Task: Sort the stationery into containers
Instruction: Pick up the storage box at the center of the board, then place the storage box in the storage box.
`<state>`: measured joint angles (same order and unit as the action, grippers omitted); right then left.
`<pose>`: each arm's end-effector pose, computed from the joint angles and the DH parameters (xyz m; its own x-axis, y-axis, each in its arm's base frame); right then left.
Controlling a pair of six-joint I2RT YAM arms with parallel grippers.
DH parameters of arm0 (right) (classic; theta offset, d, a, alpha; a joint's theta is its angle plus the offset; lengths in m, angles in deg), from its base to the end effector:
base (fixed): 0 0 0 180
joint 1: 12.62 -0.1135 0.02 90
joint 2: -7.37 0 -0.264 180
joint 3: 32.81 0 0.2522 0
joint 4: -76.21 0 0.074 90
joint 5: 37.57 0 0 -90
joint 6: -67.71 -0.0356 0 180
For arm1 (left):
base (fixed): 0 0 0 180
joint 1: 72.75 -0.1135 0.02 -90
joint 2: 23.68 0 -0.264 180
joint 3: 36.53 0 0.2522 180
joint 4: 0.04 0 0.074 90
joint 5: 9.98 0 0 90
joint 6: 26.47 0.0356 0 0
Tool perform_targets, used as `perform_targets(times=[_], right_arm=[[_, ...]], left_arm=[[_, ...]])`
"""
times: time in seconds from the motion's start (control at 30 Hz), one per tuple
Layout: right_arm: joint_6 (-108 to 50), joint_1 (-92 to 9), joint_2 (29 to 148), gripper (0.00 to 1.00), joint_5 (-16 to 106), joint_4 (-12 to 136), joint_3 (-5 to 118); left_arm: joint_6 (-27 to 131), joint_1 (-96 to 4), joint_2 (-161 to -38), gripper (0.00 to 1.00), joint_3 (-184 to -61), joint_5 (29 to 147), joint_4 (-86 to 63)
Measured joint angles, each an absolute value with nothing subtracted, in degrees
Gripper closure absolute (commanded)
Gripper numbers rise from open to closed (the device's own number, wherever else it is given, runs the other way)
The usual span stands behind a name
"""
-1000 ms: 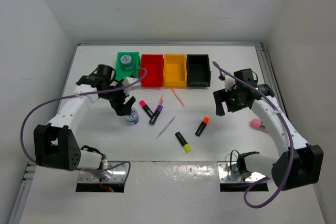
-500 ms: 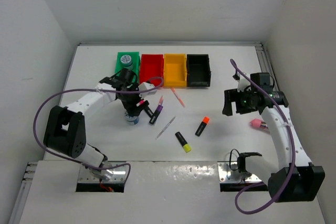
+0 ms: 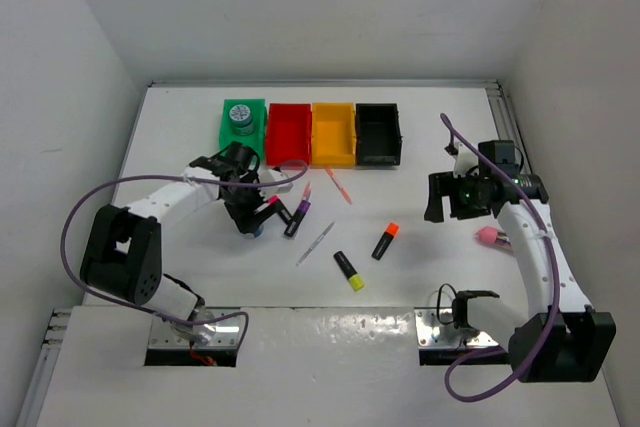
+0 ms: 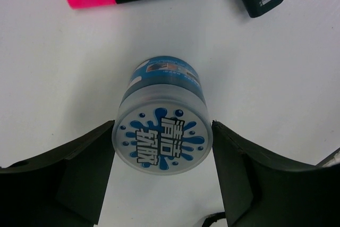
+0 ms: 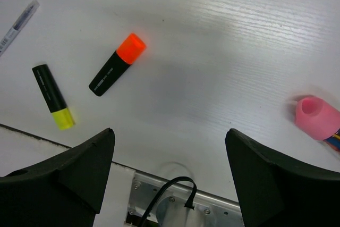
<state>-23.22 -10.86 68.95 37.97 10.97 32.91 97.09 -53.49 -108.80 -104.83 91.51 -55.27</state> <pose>0.1985 0.0028 0.2689 -0.8764 0.0427 -0.4797 -0.0767 0.9710 0.2264 0.2549 -0.0966 0.2000 -0.5376 0.7617 -0.3616 0.8141 0.5806 0.0125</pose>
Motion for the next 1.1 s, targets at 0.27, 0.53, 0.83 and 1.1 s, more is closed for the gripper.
perform_targets(times=[0.27, 0.53, 0.83, 1.1], right_arm=[[-23.2, -10.8, 69.0, 0.17, 37.3, 10.9, 31.8], [-23.2, -10.6, 69.0, 0.18, 37.3, 11.1, 31.5], [-23.3, -10.3, 69.0, 0.18, 37.1, 11.7, 31.4], [-24.5, -10.4, 70.8, 0.19, 36.3, 13.8, 31.3]], left_arm=[[97.1, -54.5, -107.0, 0.31, -104.6, 91.4, -55.7], [96.8, -55.1, -107.3, 0.65, -105.4, 91.2, -56.5], [94.1, -61.4, -113.1, 0.72, -123.7, 92.5, -61.8], [89.9, -66.8, -125.8, 0.76, -150.9, 91.7, -64.8]])
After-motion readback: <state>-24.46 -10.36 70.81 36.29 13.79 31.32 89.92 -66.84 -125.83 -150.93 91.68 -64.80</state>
